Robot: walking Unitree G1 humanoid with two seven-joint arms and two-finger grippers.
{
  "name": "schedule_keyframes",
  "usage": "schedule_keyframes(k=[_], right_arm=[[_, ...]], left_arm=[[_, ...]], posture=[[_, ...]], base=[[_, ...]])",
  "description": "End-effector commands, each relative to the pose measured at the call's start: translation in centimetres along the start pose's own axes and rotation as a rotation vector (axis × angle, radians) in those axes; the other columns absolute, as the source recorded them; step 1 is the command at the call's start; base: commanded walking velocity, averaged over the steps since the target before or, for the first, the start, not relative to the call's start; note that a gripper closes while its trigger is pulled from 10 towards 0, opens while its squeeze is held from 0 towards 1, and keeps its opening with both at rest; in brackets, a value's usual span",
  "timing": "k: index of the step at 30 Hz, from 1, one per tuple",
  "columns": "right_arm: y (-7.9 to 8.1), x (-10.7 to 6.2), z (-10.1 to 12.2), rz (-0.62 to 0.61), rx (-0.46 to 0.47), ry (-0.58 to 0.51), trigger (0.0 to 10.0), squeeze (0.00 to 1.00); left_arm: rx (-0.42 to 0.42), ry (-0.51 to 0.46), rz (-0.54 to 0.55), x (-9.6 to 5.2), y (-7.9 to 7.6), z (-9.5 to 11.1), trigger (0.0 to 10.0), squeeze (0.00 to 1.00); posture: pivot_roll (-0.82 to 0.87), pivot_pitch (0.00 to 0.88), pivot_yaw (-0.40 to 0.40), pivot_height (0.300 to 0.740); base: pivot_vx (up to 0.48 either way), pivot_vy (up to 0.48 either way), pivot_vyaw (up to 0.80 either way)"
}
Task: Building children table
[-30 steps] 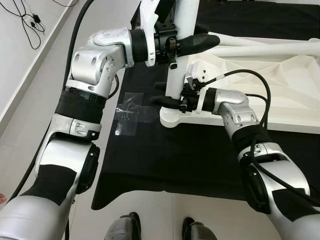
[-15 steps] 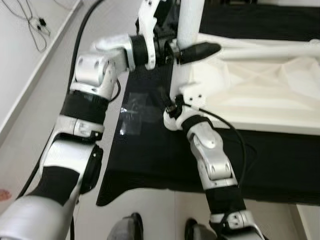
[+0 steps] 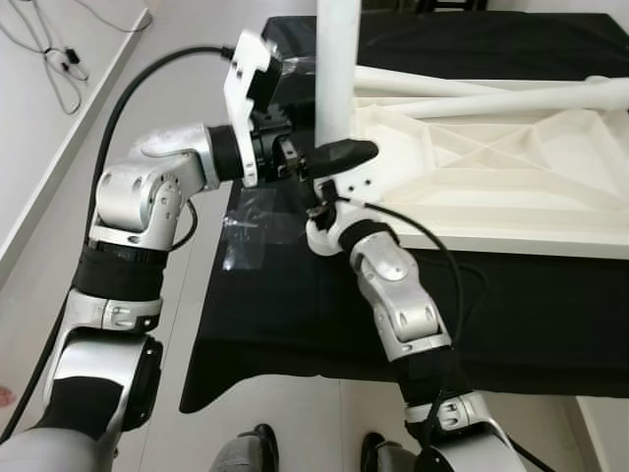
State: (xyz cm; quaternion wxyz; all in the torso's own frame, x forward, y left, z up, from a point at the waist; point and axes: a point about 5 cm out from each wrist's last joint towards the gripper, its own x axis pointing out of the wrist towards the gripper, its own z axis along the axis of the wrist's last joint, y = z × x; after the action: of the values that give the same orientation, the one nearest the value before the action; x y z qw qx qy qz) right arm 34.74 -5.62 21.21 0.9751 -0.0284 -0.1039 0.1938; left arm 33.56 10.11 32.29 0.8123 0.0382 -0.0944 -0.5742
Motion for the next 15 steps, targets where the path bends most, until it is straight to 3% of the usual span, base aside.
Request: schedule_keyframes(k=[1, 9, 15], right_arm=[[0.1, 0.0, -1.5, 0.011, 0.035, 0.073, 10.0, 0.0], [-0.3, 0.8, -0.9, 0.044, 0.012, 0.036, 10.0, 0.0], [-0.4, 0.8, -0.9, 0.021, 0.003, 0.051, 10.0, 0.0]], left_arm=[[0.013, 0.014, -0.002, 0.0, -0.2, 0.1, 10.0, 0.0], [0.035, 0.019, -0.088, -0.3, -1.5, 0.6, 10.0, 0.0], [0.053, 0.041, -0.091, -2.4, -2.5, 0.5, 10.0, 0.0]], posture=[[0.01, 0.21, -0.003, 0.74], [0.01, 0.208, -0.002, 0.74], [0.05, 0.209, 0.011, 0.74]], base=[[0.0, 0.0, 0.0], [0.0, 0.0, 0.0], [0.0, 0.0, 0.0]])
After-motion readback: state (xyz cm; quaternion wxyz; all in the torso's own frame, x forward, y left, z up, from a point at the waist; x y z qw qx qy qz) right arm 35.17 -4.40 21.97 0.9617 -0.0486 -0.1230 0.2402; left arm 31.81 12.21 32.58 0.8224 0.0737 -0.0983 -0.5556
